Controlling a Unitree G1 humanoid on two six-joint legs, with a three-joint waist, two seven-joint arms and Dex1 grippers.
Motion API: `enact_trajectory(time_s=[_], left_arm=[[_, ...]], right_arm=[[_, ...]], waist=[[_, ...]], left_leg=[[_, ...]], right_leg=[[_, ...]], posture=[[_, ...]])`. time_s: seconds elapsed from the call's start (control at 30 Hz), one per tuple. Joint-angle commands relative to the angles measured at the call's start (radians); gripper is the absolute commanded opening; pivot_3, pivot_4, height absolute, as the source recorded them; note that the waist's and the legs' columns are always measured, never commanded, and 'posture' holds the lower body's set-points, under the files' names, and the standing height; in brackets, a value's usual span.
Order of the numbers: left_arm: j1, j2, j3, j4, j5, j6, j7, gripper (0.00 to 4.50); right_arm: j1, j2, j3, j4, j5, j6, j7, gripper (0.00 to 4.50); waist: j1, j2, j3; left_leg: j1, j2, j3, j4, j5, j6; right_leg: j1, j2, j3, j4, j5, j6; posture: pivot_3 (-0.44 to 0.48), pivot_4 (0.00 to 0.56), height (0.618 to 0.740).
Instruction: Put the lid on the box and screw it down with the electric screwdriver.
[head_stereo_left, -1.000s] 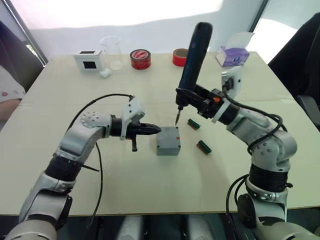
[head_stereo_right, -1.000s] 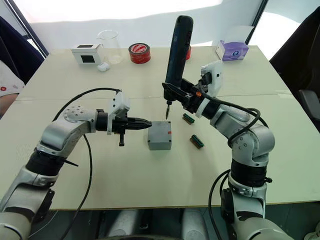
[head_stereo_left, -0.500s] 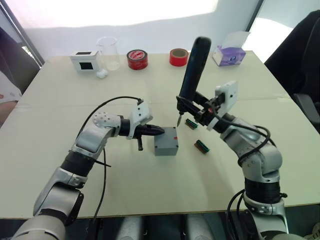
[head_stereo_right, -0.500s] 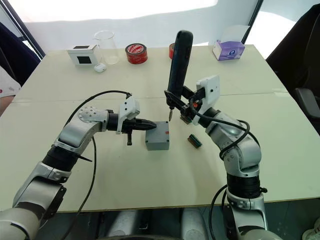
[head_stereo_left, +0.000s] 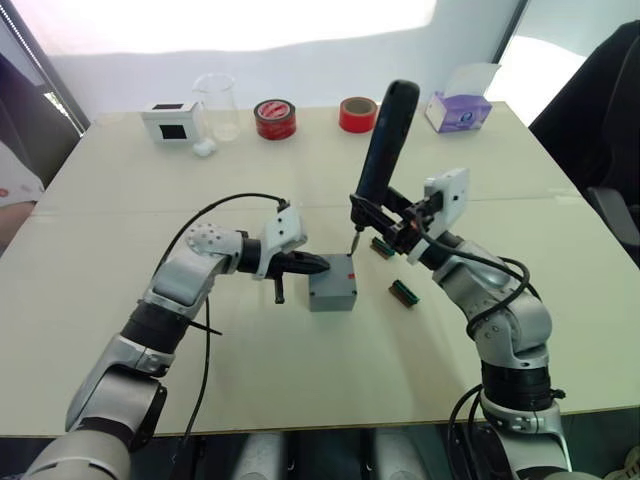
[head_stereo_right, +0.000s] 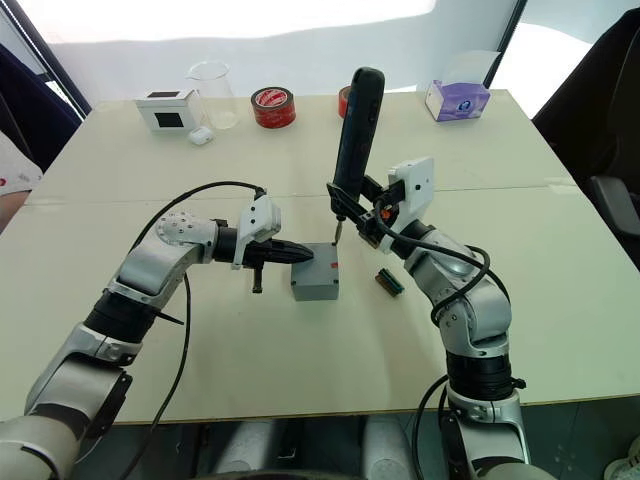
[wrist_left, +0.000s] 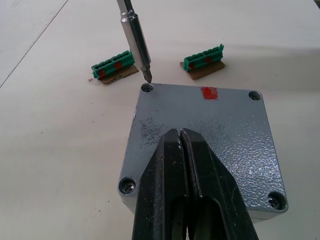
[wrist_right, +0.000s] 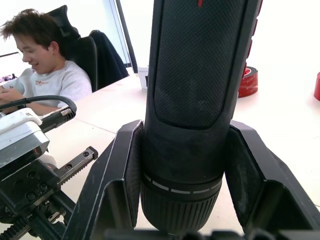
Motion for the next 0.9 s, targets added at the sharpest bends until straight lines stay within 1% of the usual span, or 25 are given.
enact_trajectory(time_s=[0.03,0.27,0.53,0.9], left_arm=[[0.015,0.004,-0.009,-0.022,0.017,0.015,0.001,0.0],[0.011,0.002,-0.009,-0.021,0.018,0.015,-0.002,0.0],[0.007,0.002,-0.01,-0.015,0.023,0.008,-0.005,0.0],[0.006,-0.001,-0.014,-0.015,0.03,0.004,-0.012,0.0]], right_arm=[[-0.028,0.005,-0.006,-0.053,0.029,-0.038,0.009,1.74],[-0.019,0.005,0.021,-0.036,0.006,-0.058,0.011,1.74],[0.039,-0.041,0.08,-0.013,-0.064,-0.106,0.045,1.74],[0.043,-0.05,0.051,0.034,-0.081,-0.159,0.027,1.74]], waist=[[0.0,0.0,0.0],[0.0,0.0,0.0],[0.0,0.0,0.0],[0.002,0.0,0.0]], left_leg=[[0.0,0.0,0.0,0.0,0.0,0.0],[0.0,0.0,0.0,0.0,0.0,0.0],[0.0,0.0,0.0,0.0,0.0,0.0],[0.001,0.0,0.0,0.0,0.0,0.0]], right_leg=[[0.0,0.0,0.0,0.0,0.0,0.0],[0.0,0.0,0.0,0.0,0.0,0.0],[0.0,0.0,0.0,0.0,0.0,0.0],[0.002,0.0,0.0,0.0,0.0,0.0]], posture=[[0.0,0.15,0.74],[0.0,0.15,0.74],[0.0,0.15,0.74],[0.0,0.15,0.74]])
